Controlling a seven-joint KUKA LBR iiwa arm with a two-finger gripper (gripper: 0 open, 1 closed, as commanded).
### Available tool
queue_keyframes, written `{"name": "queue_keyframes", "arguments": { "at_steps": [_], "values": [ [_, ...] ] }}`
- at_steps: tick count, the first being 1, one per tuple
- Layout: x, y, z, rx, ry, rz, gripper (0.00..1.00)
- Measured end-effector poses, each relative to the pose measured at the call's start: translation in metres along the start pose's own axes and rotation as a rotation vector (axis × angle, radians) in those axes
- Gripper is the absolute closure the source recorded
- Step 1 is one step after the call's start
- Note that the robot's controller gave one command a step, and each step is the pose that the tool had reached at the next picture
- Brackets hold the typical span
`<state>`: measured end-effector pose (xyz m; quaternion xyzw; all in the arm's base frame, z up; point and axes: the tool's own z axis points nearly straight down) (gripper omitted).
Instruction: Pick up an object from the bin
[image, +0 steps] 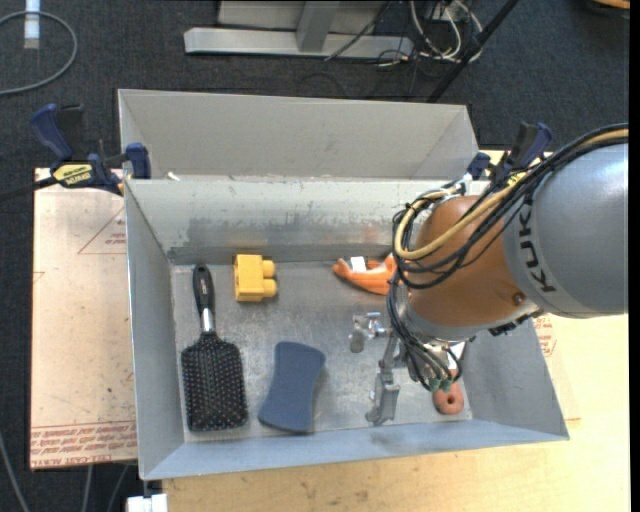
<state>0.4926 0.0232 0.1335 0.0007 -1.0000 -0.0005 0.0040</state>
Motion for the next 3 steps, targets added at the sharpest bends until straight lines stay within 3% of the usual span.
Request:
{"name": "queue_keyframes", "arguments": {
  "at_steps": [1, 2, 3],
  "values": [
    [-0.002, 0.0, -0.004, 0.0, -0.007, 0.001, 0.0],
    [-0.015, 0.033, 0.008, 0.001, -0.008, -0.103, 0.0],
    [-0.002, 0.036, -0.027, -0.001, 0.003, -0.117, 0.0]
  ]
}}
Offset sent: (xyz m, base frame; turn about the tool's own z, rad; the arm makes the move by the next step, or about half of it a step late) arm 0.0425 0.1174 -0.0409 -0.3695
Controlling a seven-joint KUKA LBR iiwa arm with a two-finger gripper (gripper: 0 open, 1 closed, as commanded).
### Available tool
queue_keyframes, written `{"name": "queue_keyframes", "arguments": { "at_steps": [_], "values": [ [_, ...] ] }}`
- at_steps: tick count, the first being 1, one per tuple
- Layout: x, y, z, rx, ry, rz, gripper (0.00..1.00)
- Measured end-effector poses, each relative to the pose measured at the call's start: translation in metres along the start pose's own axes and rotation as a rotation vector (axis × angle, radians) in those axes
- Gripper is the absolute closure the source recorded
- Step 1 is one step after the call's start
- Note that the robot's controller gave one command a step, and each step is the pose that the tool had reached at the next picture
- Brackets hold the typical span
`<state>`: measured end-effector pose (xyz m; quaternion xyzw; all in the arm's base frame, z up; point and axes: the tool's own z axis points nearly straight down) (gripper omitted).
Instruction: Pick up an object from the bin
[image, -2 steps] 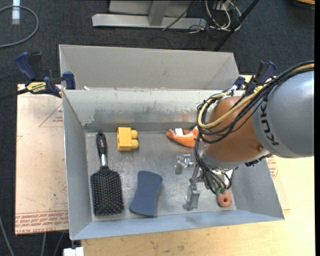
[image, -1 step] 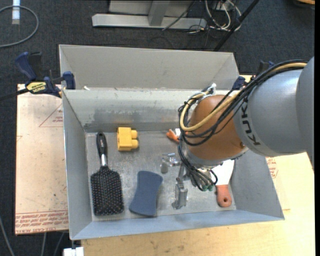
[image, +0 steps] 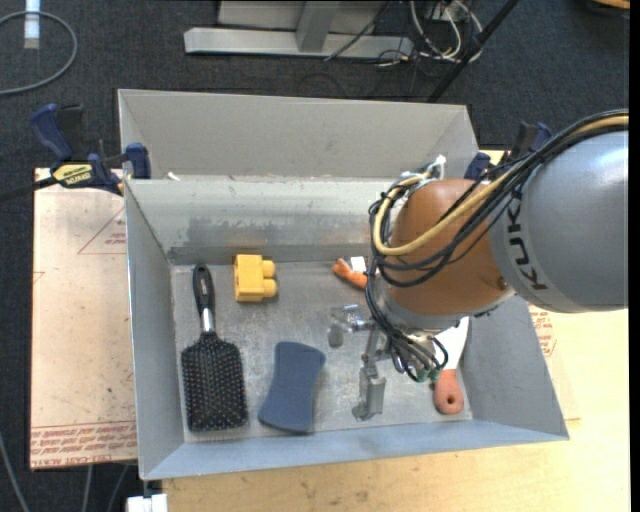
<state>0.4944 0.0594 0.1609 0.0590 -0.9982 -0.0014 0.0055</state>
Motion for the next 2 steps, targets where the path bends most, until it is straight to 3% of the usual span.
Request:
{"name": "queue_keyframes", "arguments": {
  "at_steps": [1, 2],
  "values": [
    [-0.029, 0.018, -0.015, 0.003, -0.026, -0.056, 0.0],
    [-0.046, 0.022, 0.029, 0.001, -0.011, -0.377, 0.0]
  ]
}}
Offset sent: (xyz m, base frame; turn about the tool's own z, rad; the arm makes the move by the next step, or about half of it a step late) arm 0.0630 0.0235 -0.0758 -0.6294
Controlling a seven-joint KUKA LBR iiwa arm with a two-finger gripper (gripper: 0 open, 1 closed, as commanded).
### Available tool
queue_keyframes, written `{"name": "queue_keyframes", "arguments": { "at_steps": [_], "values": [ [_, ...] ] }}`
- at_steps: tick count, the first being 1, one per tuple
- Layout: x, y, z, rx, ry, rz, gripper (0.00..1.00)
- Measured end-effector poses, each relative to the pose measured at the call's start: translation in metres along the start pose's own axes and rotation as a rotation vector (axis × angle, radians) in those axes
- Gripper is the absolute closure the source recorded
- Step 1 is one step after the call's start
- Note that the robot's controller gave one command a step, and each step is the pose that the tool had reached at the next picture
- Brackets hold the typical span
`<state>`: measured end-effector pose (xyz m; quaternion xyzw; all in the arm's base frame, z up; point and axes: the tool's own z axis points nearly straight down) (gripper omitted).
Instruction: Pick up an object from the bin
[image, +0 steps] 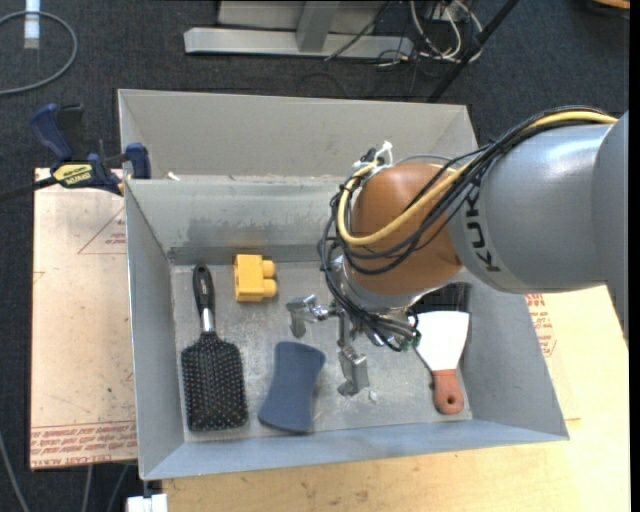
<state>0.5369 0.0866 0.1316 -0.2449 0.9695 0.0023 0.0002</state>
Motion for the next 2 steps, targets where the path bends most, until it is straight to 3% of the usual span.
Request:
{"name": "queue_keyframes", "arguments": {
  "at_steps": [1, 2],
  "values": [
    [-0.015, -0.005, 0.028, 0.005, -0.004, -0.163, 0.0],
    [-0.008, 0.013, 0.055, 0.008, -0.019, -0.47, 1.0]
  ]
}}
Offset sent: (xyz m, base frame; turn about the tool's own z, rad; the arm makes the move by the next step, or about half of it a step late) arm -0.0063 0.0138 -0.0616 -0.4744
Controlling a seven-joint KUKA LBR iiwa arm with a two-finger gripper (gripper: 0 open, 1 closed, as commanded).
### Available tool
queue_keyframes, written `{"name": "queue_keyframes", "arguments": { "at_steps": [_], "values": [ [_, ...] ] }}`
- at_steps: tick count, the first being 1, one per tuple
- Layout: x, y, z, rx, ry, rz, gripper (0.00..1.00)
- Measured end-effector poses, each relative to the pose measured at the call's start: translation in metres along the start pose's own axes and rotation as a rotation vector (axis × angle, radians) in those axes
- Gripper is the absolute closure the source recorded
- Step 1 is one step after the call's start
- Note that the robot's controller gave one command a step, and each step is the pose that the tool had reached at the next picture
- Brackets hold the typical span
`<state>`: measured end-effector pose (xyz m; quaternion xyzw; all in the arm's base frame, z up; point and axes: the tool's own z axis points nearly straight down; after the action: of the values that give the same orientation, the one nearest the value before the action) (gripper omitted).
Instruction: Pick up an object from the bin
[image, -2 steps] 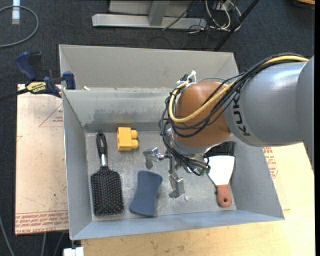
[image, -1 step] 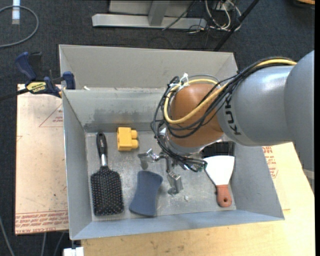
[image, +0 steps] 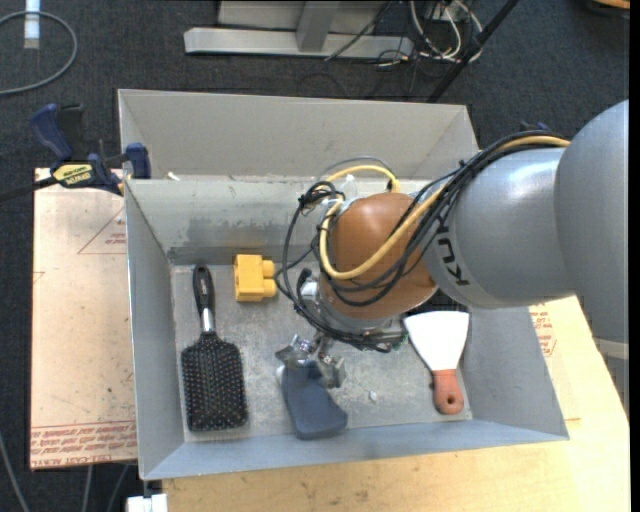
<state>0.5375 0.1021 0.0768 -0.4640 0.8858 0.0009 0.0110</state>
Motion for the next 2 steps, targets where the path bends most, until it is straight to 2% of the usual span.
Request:
{"name": "queue_keyframes", "arguments": {
  "at_steps": [1, 2],
  "values": [
    [0.0, 0.001, 0.001, 0.001, 0.0, 0.0, 1.0],
    [-0.004, -0.003, -0.031, -0.007, 0.005, -0.015, 1.0]
  ]
}}
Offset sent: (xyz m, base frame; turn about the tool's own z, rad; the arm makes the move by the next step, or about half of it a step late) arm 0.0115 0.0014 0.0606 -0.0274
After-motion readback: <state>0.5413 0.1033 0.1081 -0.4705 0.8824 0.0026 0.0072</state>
